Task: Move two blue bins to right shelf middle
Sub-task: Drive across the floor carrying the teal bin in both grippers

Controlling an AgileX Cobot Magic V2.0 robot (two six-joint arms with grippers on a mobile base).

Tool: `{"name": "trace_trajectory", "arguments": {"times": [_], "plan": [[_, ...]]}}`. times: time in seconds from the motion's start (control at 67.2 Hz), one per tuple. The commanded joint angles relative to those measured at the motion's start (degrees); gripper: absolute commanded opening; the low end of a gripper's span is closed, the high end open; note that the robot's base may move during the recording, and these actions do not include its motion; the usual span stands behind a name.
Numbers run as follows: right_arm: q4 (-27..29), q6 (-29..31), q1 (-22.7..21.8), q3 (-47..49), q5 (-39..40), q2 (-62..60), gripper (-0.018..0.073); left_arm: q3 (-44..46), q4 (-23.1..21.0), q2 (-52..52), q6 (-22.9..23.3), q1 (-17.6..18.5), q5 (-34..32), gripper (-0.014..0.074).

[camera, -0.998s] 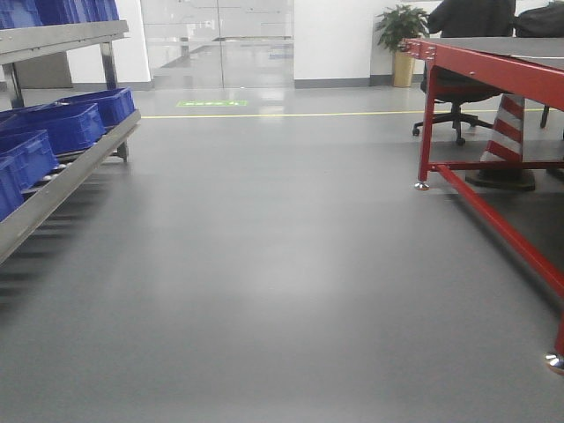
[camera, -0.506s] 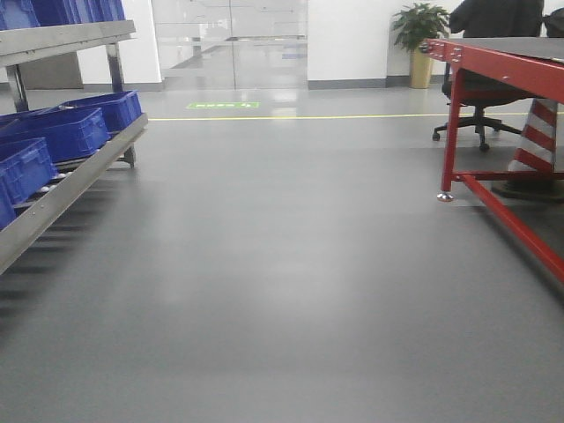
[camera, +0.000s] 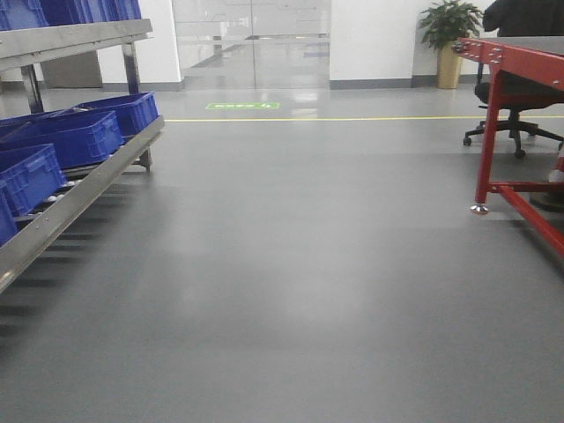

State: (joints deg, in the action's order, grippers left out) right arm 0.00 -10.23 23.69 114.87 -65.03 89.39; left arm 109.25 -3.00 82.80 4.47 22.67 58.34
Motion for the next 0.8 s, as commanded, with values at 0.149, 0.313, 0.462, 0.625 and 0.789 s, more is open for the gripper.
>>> {"name": "trace_trajectory", "arguments": {"times": [0.149,0.313,0.462,0.625,0.789], "plan": [[-1.34,1.19,-0.09,0.56,1.96,-0.48,-0.0151,0.64,-1.41,-0.88,-0.88,-0.11,-2.77,-0.0111],[-1.34,1.19,-0.09,0.56,2.6,-0.48,-0.0151,0.64,-1.41,-0.88,-0.88,-0.11,-2.77,-0.0111],[-1.34,1.19,-0.09,0.56,2.6,-0.48,-0.0151,0.64,-1.41,-0.88,-0.88,-0.11,-2.77,-0.0111],[-1.34,1.19,-0.09,0.56,2.74,-0.48,-0.0151,0.64,-1.41,-0.88,-0.88,-0.11,-2.77,-0.0111],[-1.34,1.19,-0.09,0.56,2.72,-0.38,-0.0151,0.64,-1.41,-0.88,-0.88,-0.11,-2.77,-0.0111]]}}
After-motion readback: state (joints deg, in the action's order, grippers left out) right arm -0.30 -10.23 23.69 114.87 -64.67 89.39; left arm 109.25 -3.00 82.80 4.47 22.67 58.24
